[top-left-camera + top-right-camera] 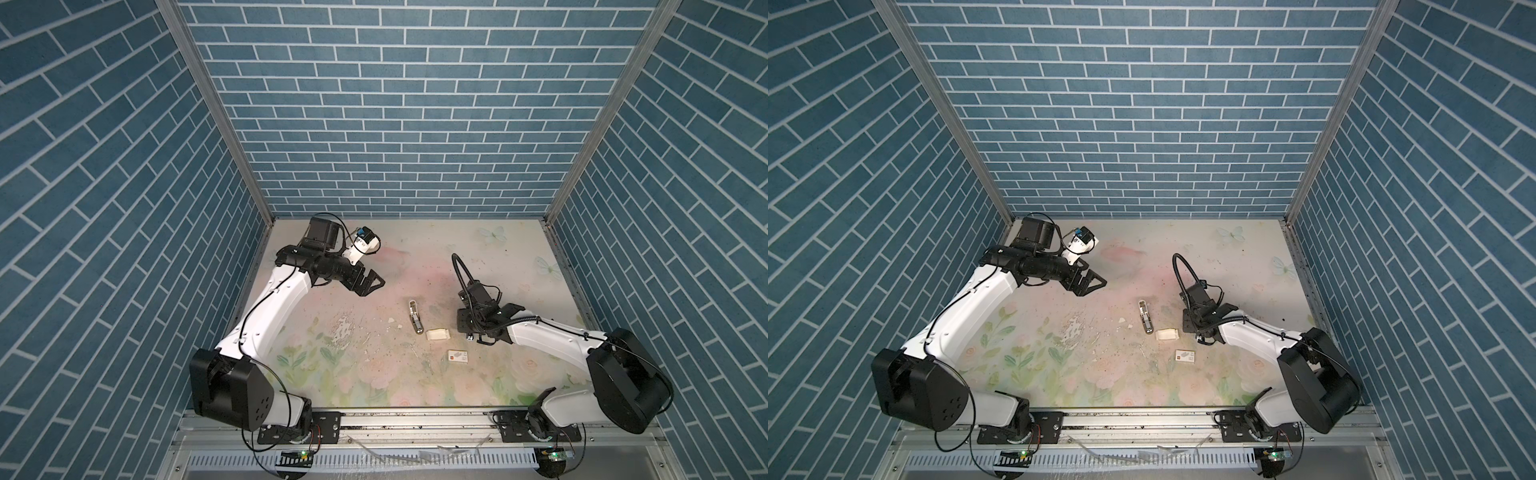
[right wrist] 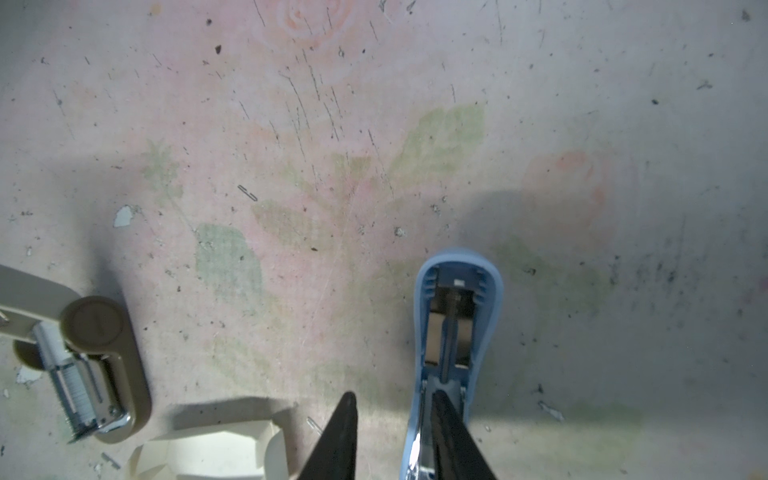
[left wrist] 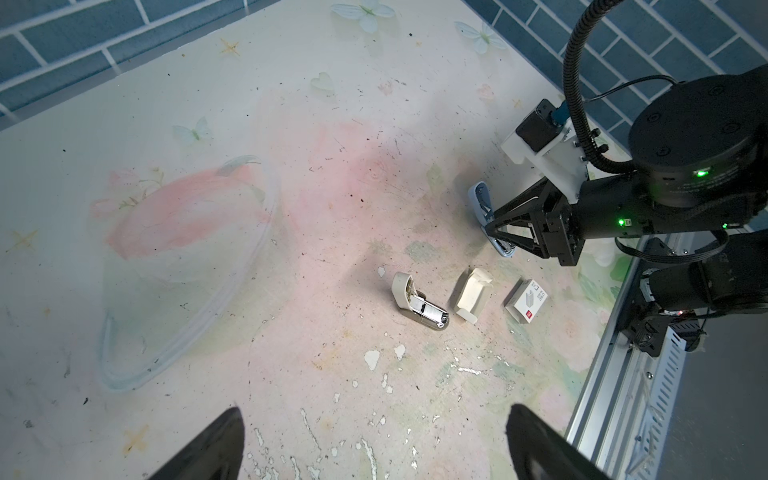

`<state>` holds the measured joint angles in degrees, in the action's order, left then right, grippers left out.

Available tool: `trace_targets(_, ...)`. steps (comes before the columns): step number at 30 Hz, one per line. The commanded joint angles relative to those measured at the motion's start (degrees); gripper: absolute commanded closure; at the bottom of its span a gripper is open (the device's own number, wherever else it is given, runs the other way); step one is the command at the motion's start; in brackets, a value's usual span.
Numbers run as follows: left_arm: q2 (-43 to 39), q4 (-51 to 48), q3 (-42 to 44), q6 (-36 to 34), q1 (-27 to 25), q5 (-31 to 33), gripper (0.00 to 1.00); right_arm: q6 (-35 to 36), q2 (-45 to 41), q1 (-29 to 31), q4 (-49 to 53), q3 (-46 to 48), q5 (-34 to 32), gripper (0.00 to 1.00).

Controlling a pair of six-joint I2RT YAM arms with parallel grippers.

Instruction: Load the staples into the stapler

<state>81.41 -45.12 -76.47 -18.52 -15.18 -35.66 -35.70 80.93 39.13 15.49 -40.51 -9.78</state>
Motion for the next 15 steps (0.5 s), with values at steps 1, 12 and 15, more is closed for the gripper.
trace_targets(1, 0.9, -0.1, -0.8, -0.4, 0.3, -0.2, 0.00, 0.2, 0.8, 0.0, 0.5, 0.6, -0.2, 0.68)
trace_targets(12, 0.8, 0.4, 0.0, -0.5, 0.3, -0.3, 0.00, -2.0, 0.8, 0.0, -5.5, 5.2, 0.4, 0.67)
trace_targets(15, 1.0, 0.3, 0.1, -0.5, 0.3, -0.3, 0.00, -2.4, -0.3, 0.0, -8.2, 7.1, -0.1, 0.65)
